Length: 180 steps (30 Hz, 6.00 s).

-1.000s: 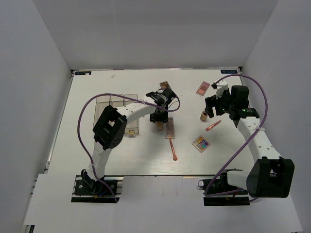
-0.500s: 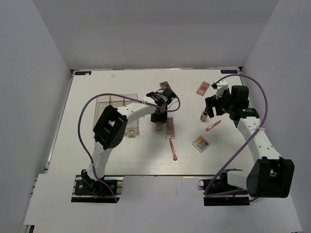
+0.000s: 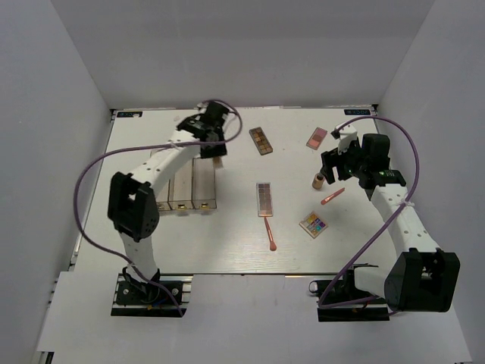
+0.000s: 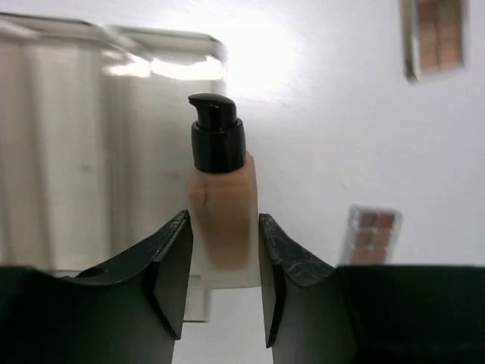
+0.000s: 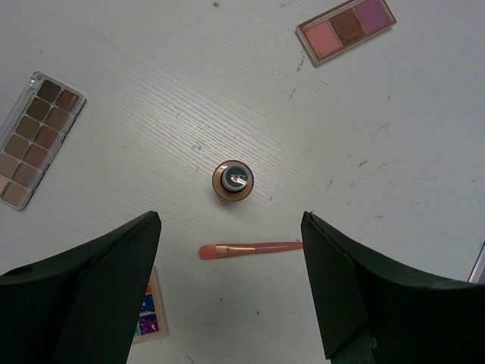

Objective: Organize the makeup

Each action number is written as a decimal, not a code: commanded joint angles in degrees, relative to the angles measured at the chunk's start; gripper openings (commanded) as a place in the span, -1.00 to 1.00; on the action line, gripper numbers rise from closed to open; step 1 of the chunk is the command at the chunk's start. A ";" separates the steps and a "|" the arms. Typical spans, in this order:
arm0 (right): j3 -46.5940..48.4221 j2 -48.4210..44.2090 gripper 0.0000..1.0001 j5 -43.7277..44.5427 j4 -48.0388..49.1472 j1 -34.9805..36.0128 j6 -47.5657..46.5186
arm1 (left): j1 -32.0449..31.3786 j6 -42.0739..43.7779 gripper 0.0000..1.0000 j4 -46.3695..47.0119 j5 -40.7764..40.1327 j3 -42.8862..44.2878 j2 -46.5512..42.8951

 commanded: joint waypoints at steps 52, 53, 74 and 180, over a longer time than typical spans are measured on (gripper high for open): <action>1.59 0.50 0.78 -2.21 0.29 -0.94 -2.12 | 24.54 12.34 0.53 6.86 0.99 -8.48 -9.99; 1.68 0.68 0.78 -2.21 0.29 -0.86 -2.04 | 24.54 11.99 0.51 7.56 2.66 -8.65 -11.13; 11.43 21.68 0.78 -0.45 -3.84 -0.24 2.71 | 21.91 3.65 0.38 18.02 28.60 -31.76 -36.63; 58.47 63.37 0.08 -16.45 39.75 50.21 14.57 | 19.80 -5.24 0.40 32.88 47.06 -15.95 -44.90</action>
